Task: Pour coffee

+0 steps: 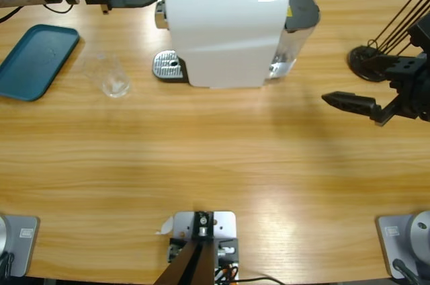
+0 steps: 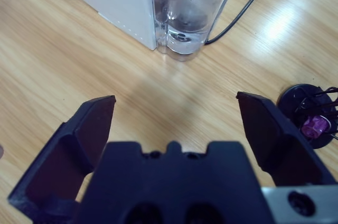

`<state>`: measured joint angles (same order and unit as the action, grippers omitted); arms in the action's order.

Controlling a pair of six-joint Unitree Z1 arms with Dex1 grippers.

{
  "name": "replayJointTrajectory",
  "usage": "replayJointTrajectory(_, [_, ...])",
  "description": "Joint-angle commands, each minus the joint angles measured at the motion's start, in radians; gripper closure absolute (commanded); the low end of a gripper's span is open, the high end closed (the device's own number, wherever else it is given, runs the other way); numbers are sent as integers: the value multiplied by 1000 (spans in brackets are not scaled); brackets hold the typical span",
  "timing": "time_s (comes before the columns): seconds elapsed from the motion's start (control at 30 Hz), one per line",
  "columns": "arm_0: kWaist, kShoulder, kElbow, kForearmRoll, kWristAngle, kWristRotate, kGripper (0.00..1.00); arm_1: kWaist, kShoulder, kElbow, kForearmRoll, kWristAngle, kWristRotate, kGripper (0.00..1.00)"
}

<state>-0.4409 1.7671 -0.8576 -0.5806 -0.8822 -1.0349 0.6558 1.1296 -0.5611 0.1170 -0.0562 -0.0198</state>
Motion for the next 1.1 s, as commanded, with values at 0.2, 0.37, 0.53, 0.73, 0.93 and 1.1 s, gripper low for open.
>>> replayJointTrajectory(0.2, [-21, 54, 5, -33, -18, -24, 1000, 12, 22, 29, -14, -19, 9, 0])
replayJointTrajectory(0.37, [-21, 54, 15, -50, -21, -28, 1000, 12, 22, 32, -20, -20, 9, 0])
replayJointTrajectory(0.53, [-20, 46, 17, -66, -37, -28, 1000, 12, 22, 34, -23, -20, 9, 0])
replayJointTrajectory(0.73, [-13, -12, 23, -68, -37, -31, 1000, 12, 27, 35, -25, -20, 9, 0])
replayJointTrajectory(0.93, [5, -83, 21, -66, -37, -43, 1000, 12, 30, 35, -28, -19, 9, 0])
replayJointTrajectory(1.1, [7, -120, 25, -65, -36, -47, 1000, 12, 33, 36, -28, -19, 9, 0])
